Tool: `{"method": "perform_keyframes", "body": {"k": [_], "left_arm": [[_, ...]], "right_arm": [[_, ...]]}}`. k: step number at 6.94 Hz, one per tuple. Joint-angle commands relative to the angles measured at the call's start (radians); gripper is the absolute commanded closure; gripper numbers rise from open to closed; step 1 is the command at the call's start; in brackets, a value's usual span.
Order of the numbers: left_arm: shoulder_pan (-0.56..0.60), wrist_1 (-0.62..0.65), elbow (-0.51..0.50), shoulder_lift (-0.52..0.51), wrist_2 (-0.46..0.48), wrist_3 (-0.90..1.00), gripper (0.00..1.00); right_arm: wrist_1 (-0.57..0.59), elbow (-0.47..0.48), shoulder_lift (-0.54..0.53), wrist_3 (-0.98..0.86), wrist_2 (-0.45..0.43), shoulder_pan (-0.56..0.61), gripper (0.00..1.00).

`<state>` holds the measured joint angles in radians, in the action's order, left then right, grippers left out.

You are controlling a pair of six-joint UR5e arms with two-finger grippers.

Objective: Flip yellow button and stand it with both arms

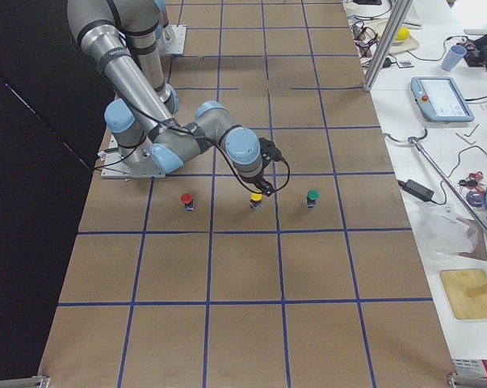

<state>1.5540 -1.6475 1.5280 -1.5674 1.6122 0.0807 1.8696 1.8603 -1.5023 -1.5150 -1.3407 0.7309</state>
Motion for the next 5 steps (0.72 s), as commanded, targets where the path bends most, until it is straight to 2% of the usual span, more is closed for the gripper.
{"method": "perform_keyframes", "body": {"k": [1, 2, 3, 4, 5], "left_arm": [[0.001, 0.000, 0.000, 0.000, -0.002, 0.001, 0.00], [0.001, 0.000, 0.000, 0.001, -0.002, 0.001, 0.00], [0.001, 0.002, 0.001, 0.000, 0.000, 0.001, 0.00], [0.001, 0.002, 0.000, 0.001, -0.002, 0.002, 0.00], [0.001, 0.002, 0.000, 0.001, 0.000, 0.002, 0.00]], "right_arm": [[-0.111, -0.006, -0.175, 0.515, -0.099, 0.155, 0.01], [-0.175, -0.007, -0.221, 0.823, -0.100, 0.235, 0.01], [-0.185, -0.019, -0.245, 1.045, -0.104, 0.310, 0.00], [-0.226, -0.041, -0.245, 1.211, -0.154, 0.368, 0.00], [-0.248, -0.071, -0.245, 1.327, -0.156, 0.418, 0.00]]}}
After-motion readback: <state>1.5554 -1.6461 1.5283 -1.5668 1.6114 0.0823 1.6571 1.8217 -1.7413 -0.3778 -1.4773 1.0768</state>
